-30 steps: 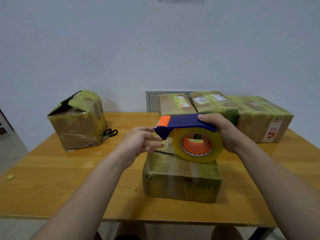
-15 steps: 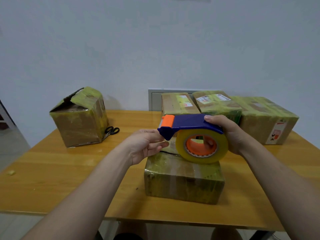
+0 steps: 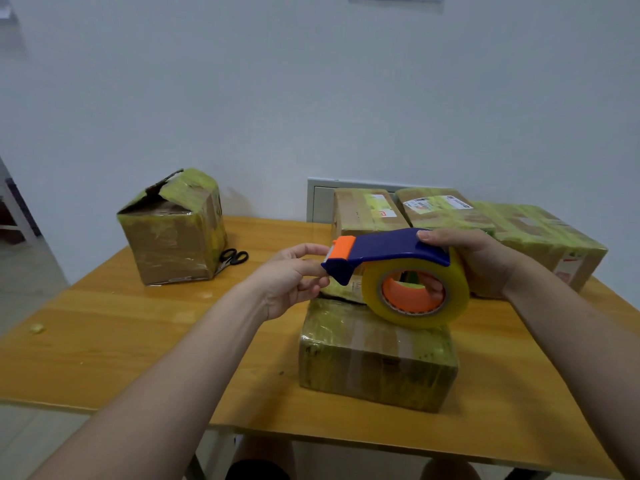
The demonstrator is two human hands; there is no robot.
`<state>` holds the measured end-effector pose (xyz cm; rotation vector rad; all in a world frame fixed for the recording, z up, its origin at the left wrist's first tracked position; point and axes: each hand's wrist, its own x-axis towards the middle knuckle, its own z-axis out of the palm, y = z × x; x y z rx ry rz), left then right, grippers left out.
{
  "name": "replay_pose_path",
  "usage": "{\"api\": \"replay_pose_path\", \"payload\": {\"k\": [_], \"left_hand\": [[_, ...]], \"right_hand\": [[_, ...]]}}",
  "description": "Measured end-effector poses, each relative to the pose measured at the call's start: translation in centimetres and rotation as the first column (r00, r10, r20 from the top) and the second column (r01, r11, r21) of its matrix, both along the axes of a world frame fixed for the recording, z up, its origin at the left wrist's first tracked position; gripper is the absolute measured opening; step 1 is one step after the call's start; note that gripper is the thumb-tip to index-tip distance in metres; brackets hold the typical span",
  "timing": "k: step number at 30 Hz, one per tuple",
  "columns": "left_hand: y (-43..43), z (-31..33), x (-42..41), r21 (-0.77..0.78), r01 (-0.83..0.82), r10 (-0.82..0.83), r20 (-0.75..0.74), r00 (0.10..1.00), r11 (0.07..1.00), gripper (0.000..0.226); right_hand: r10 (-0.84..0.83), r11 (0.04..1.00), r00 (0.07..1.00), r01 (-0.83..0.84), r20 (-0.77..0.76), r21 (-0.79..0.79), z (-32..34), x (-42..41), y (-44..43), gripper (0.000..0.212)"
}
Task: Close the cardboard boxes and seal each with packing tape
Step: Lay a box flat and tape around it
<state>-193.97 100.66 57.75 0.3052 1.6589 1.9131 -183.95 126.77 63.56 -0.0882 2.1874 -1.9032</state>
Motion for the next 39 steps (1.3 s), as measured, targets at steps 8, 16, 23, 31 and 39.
{"api": "replay_pose_path", "payload": {"k": [8, 16, 23, 31, 39], "left_hand": [[-0.1, -0.9, 0.2, -0.075, -0.017, 0.016, -0.023, 1.000, 0.997, 0.025], [-0.8, -1.6, 0.4, -0.135, -0.073, 0.056, -0.127, 0.990, 0.988, 0.021], [-1.2, -0.2, 0.1, -0.292, -0.157, 0.030, -0.399, 0.917, 0.943, 0.019], [-1.5, -0.2, -0.4, -0.126, -0.046, 0.035, -0.091, 0.995, 0.991, 0.031], [-2.4, -1.1, -1.1, -0.111, 0.025, -0.039, -0.127, 0.991, 0.994, 0.019]], "right_hand": [[-0.045, 0.989, 0.999, 0.043, 0.017, 0.141, 1.1, -0.9, -0.1, 0.049], [0.010, 0.985, 1.000, -0.011, 0.010, 0.170, 1.6, -1.4, -1.7, 0.033], [-0.022, 0.989, 1.000, 0.022, 0.003, 0.148, 1.1, -2.1, -1.4, 0.040], [-0.009, 0.994, 1.000, 0.007, 0.014, 0.108, 0.5, -2.6, -0.8, 0.056], [0.004, 0.992, 0.999, -0.009, 0.044, 0.122, 0.7, -2.6, -1.3, 0.049]]}}
